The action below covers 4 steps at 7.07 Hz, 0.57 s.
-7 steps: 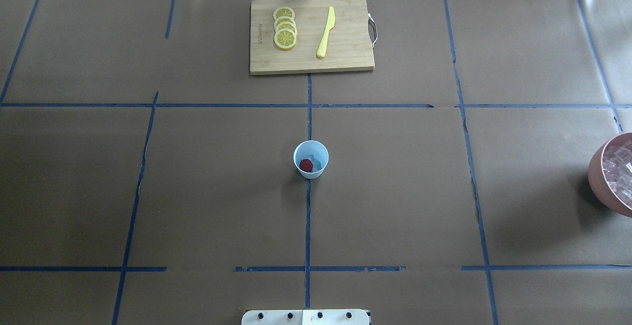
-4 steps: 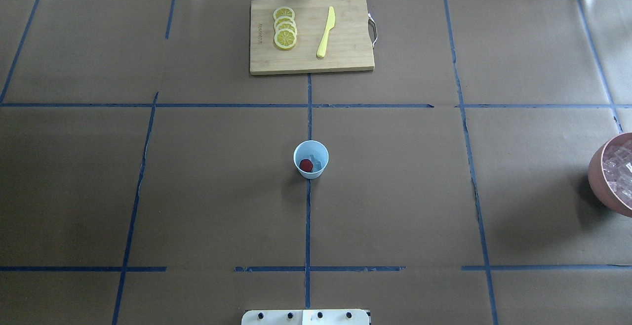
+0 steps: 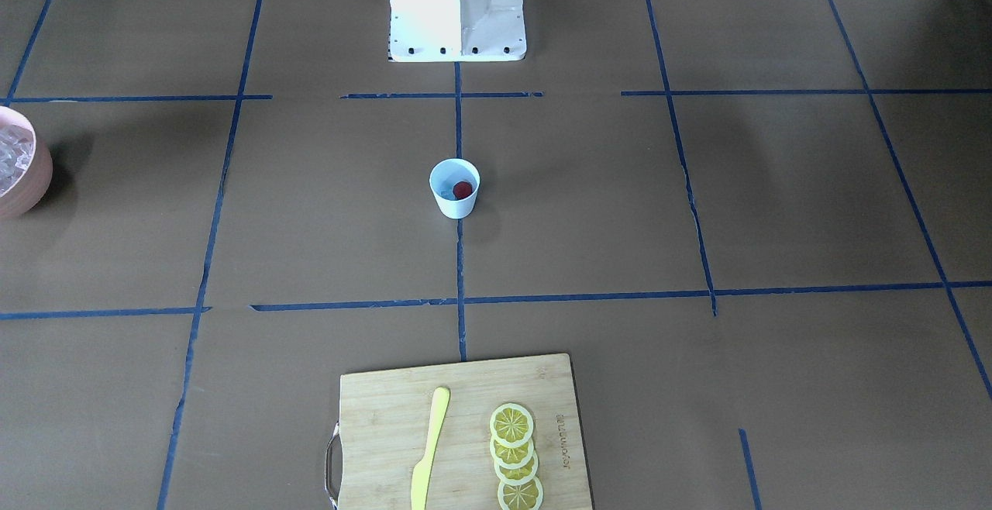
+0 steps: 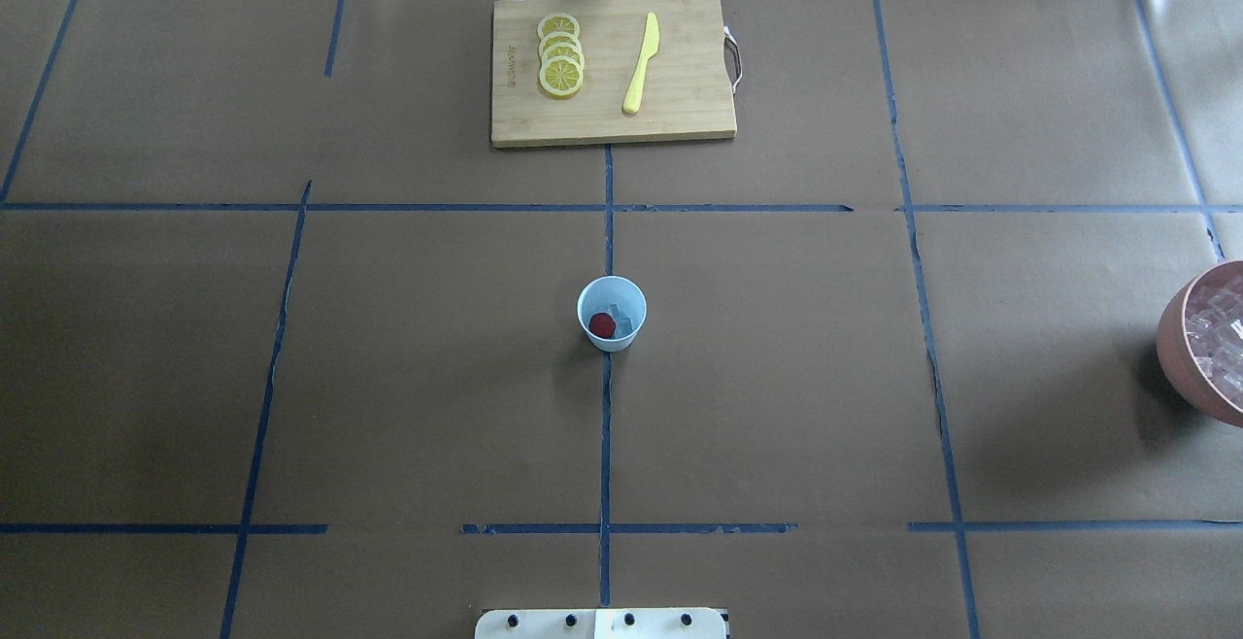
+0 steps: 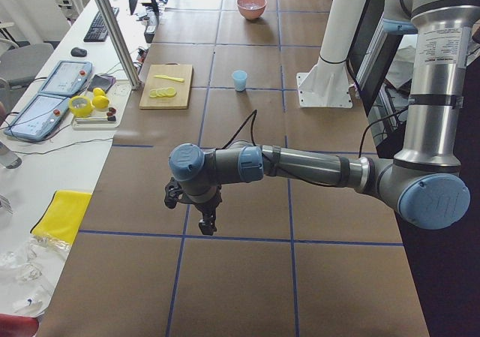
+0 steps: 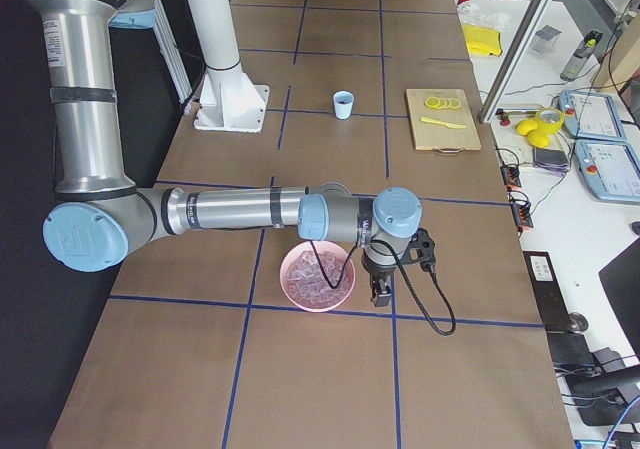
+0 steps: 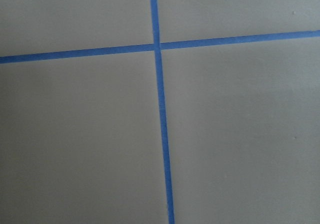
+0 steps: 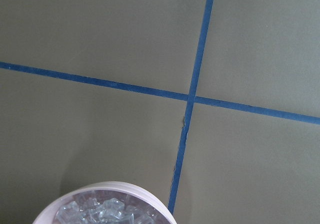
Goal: Put ice and strawberries in cup
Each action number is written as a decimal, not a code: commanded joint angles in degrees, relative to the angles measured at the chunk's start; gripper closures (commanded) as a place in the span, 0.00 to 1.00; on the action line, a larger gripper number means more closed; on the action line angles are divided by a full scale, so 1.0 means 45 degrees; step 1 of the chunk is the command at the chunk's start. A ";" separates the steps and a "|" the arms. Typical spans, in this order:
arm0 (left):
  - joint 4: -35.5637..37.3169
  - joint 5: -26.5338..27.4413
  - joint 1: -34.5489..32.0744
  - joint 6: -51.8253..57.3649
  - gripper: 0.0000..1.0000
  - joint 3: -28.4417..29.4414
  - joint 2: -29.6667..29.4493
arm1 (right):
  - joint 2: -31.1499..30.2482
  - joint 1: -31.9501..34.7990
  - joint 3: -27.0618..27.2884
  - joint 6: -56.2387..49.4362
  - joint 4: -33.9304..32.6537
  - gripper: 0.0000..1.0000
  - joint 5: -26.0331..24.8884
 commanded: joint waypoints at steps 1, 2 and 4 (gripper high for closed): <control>-0.0004 -0.0060 0.0001 0.0065 0.00 -0.0076 0.0000 | -0.0278 -0.0253 0.0347 0.0041 0.0004 0.01 -0.0255; -0.0178 -0.0060 0.0001 0.0085 0.00 -0.0076 0.0000 | -0.0298 -0.0255 0.0405 0.0350 0.0004 0.01 -0.0412; -0.0608 -0.0060 0.0001 0.0085 0.00 0.0021 0.0020 | -0.0492 -0.0255 0.0891 0.2494 0.0082 0.01 -0.0278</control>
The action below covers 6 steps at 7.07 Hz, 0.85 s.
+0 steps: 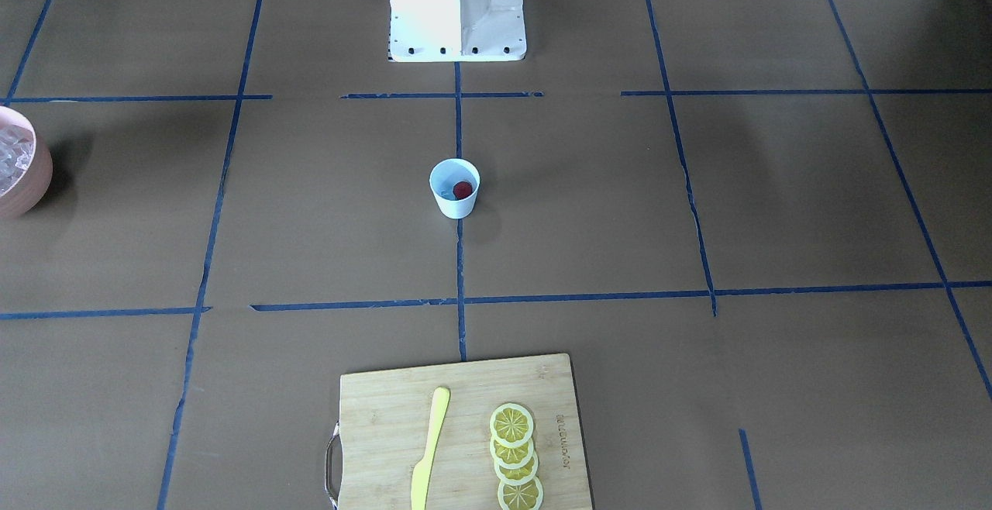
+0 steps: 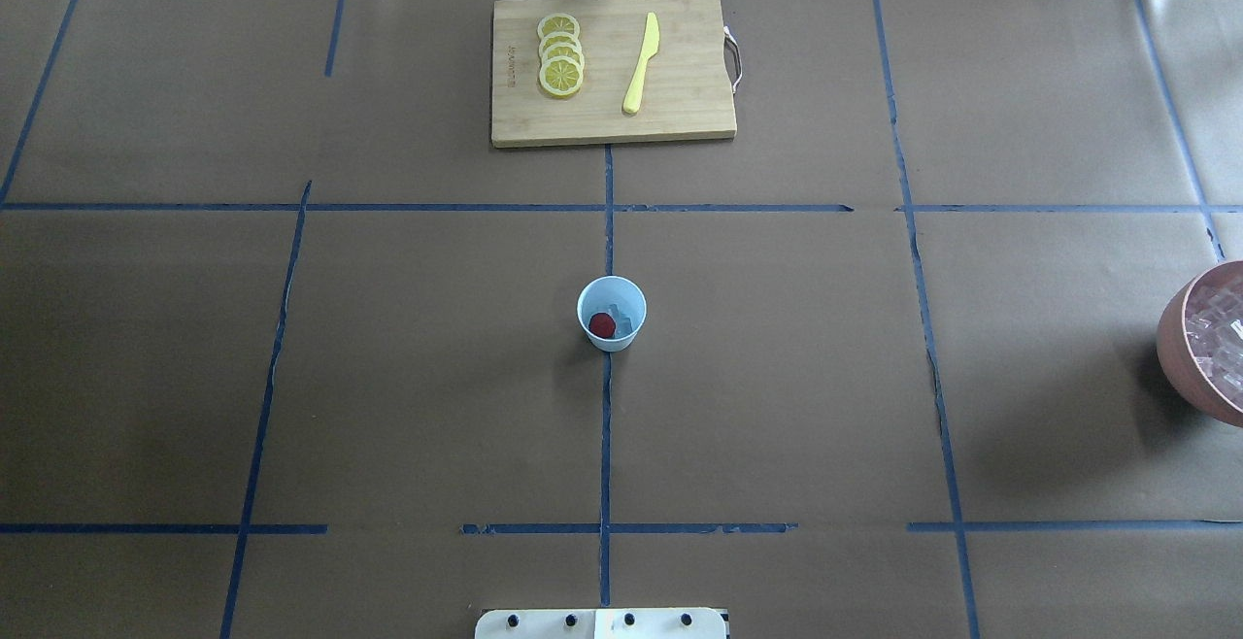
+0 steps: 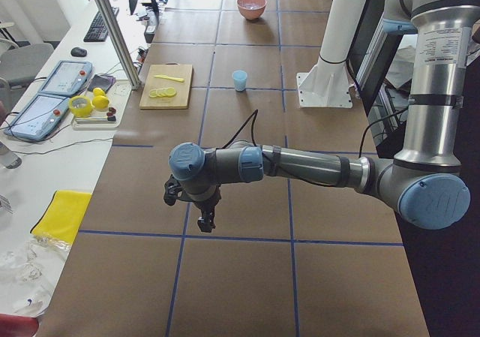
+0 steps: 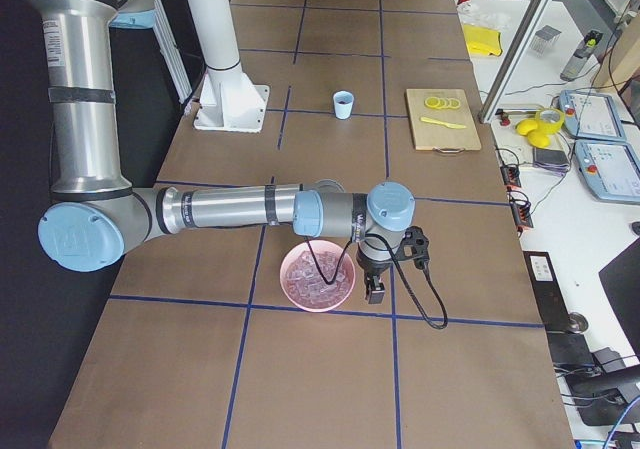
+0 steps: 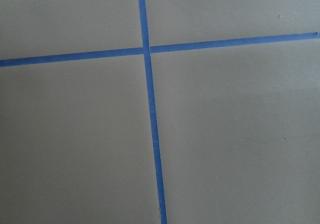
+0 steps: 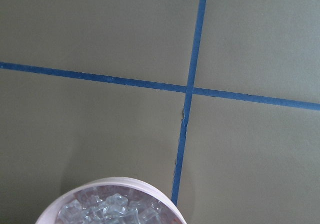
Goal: Put ice and strawberries in cup
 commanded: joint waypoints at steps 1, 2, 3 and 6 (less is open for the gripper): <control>-0.0224 0.0027 0.0000 -0.0003 0.00 0.0057 0.0007 | -0.0157 -0.0010 0.0345 0.0958 0.0120 0.01 0.0041; -0.0205 0.0182 0.0000 -0.0023 0.00 0.0095 0.0007 | -0.0351 -0.0010 0.0346 0.0919 0.0140 0.01 0.0040; -0.0205 0.0183 0.0019 -0.0023 0.00 0.0038 -0.0090 | -0.0411 -0.0010 0.0771 0.0918 0.0140 0.01 0.0002; -0.0205 0.0183 0.0117 -0.0023 0.00 0.0017 -0.0150 | -0.0411 -0.0205 0.1127 0.1114 0.0101 0.01 0.0273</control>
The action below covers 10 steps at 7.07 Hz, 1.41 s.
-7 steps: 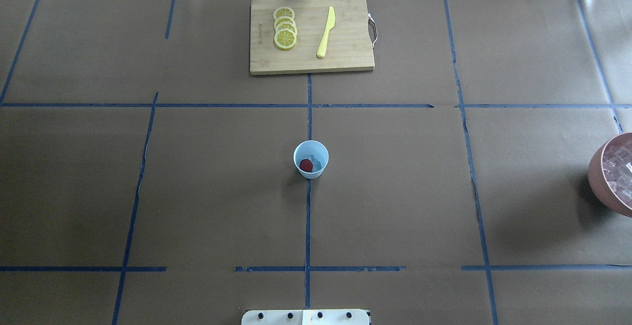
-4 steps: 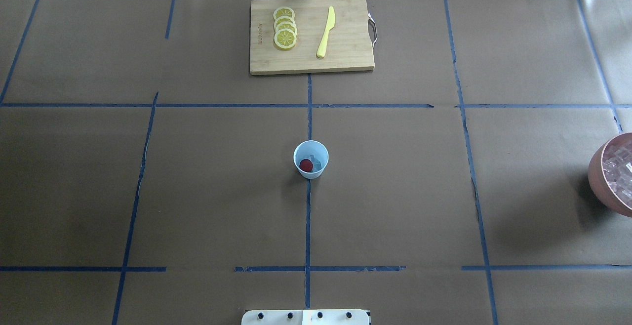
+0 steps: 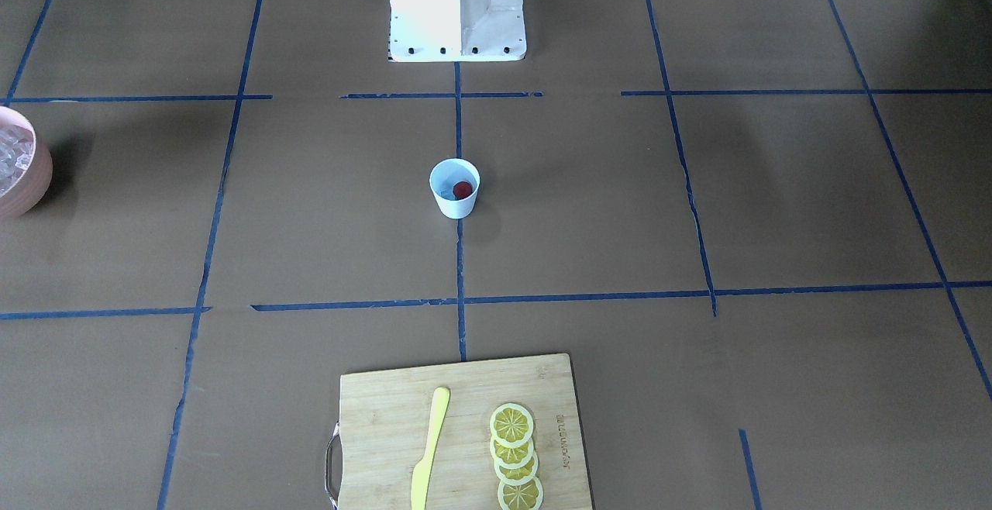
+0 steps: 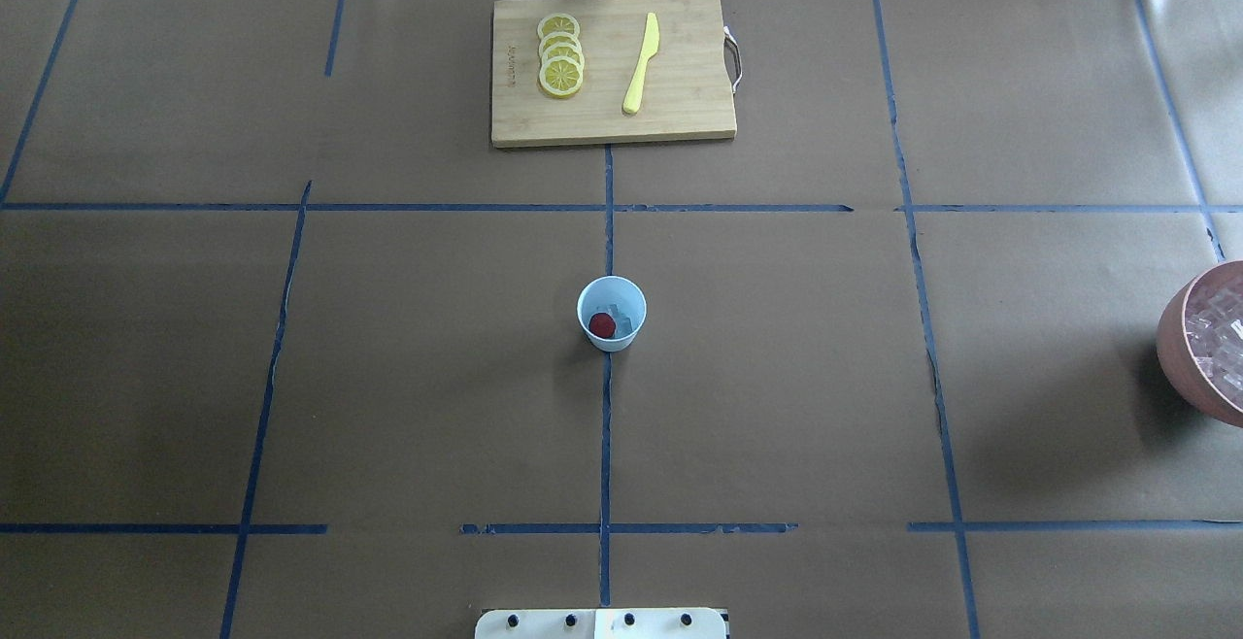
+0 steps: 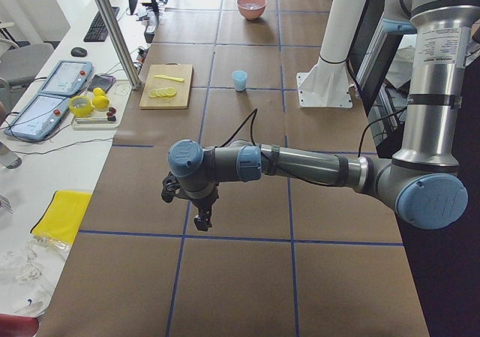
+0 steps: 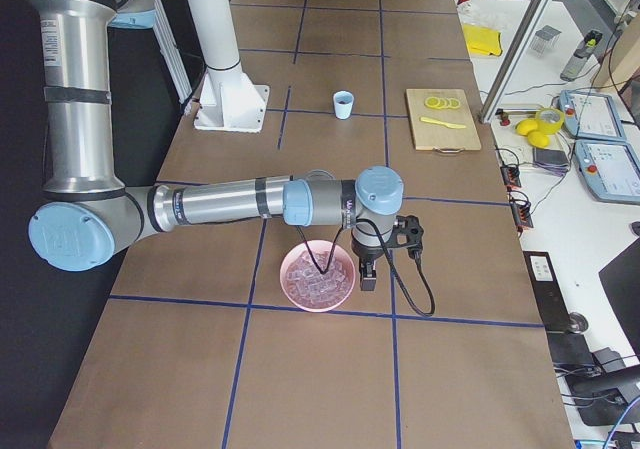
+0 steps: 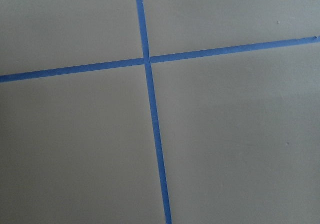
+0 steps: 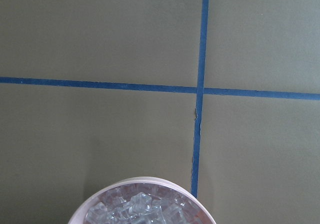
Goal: Put ice and strawberries in cup
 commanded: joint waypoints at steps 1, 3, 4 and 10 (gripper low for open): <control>0.0000 0.0002 0.0229 0.0000 0.00 0.0076 -0.0023 | -0.0017 -0.0063 0.0317 0.0016 -0.0016 0.01 0.0360; 0.0000 -0.0037 0.0270 0.0019 0.00 -0.0176 0.0113 | -0.0076 -0.0063 0.0807 0.0015 0.0022 0.01 0.0283; 0.0116 -0.0076 0.0290 0.0000 0.00 -0.0641 0.0172 | -0.0076 -0.0063 0.0924 0.0016 0.0023 0.01 0.0265; 0.0000 -0.0038 0.1032 0.0000 0.00 -0.0978 0.0095 | -0.0077 -0.0063 0.1081 0.0016 0.0023 0.01 0.0303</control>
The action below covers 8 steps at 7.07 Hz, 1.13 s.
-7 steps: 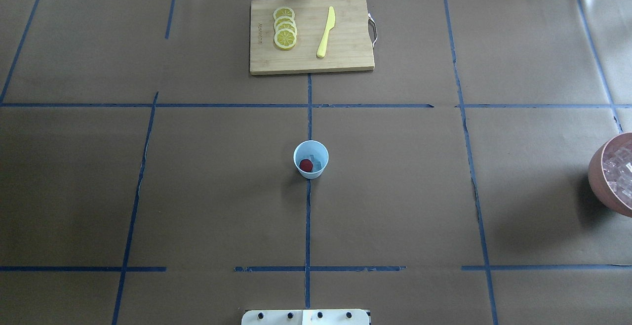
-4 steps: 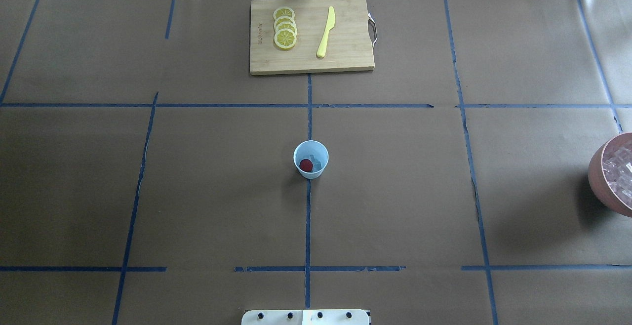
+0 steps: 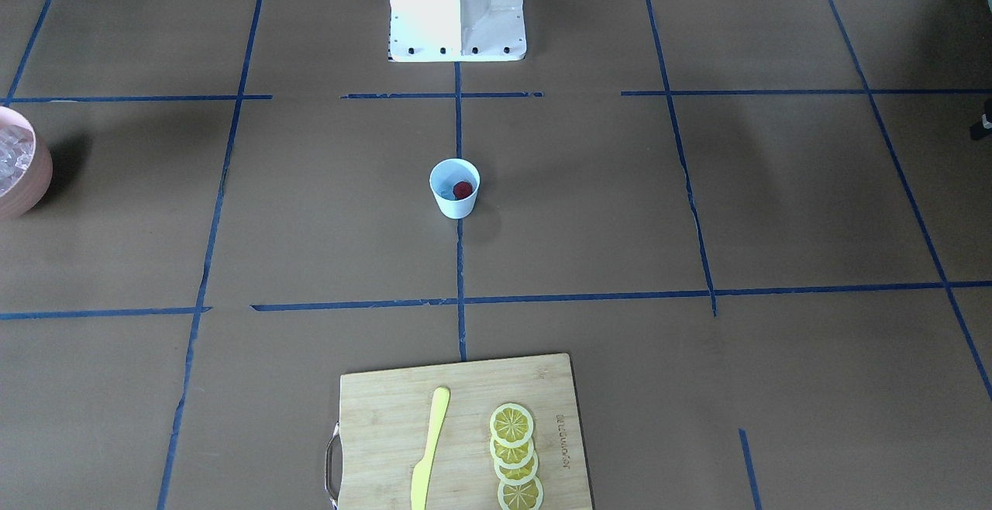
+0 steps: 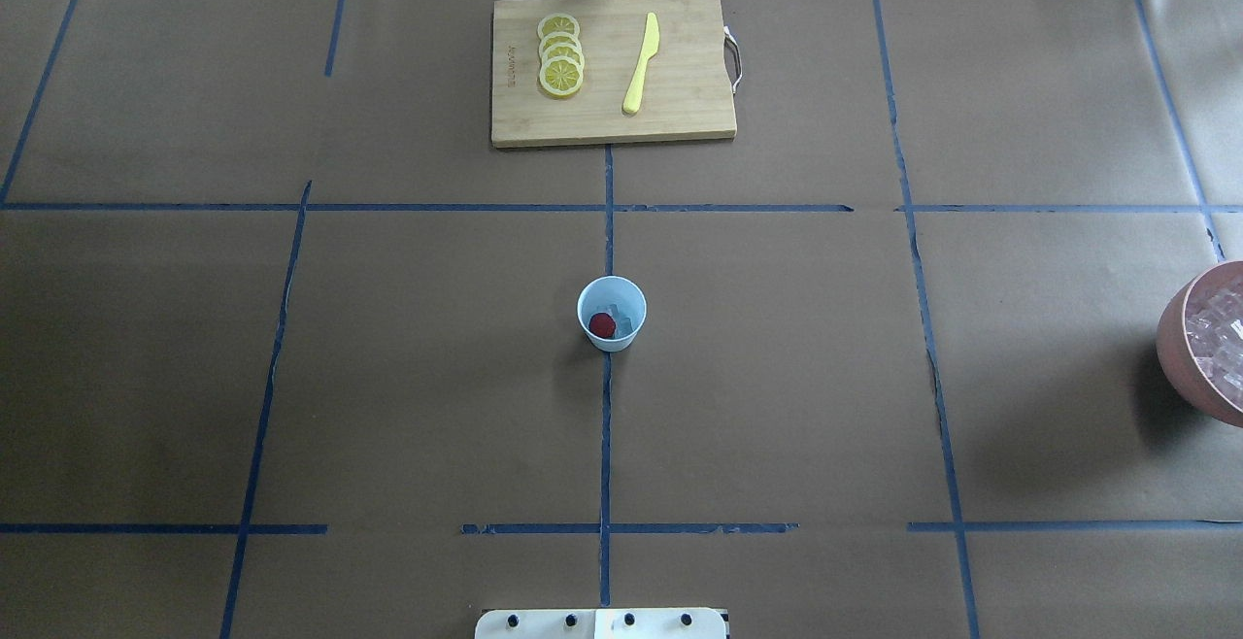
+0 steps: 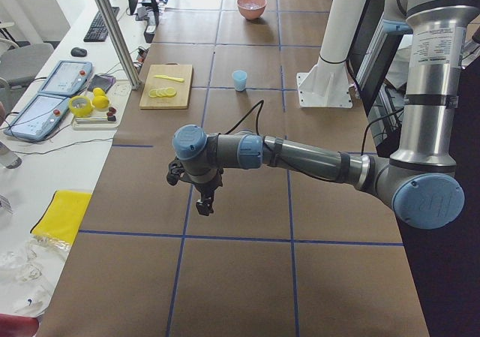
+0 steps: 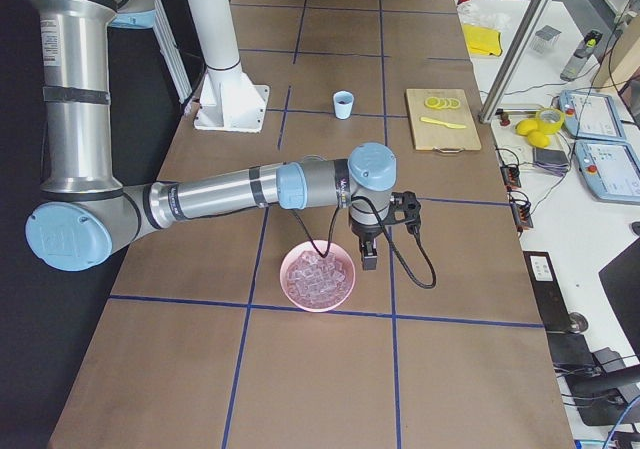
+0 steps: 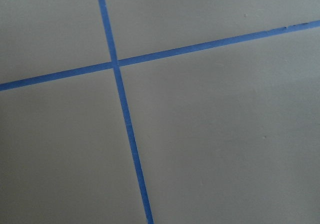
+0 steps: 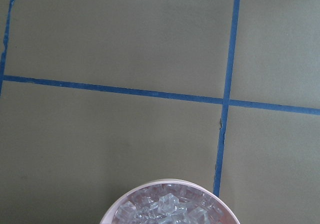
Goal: Put ice and strawberries in cup
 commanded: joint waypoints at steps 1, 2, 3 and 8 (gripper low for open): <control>0.0005 0.0055 0.0068 -0.0006 0.00 0.0036 -0.0028 | 0.0101 0.0000 0.0029 -0.0018 0.0038 0.00 0.0031; 0.0005 0.0036 0.0068 -0.0006 0.00 -0.0002 -0.0028 | 0.0101 0.0000 0.0088 -0.0038 0.0271 0.01 0.0011; 0.0005 -0.0022 0.0068 -0.0006 0.00 -0.0022 -0.0028 | 0.0043 0.0000 0.0088 -0.0038 0.0409 0.01 0.0031; -0.0502 -0.0062 0.0242 -0.0025 0.00 -0.0002 -0.0067 | 0.0042 -0.0019 0.0069 -0.0018 0.0469 0.01 0.0031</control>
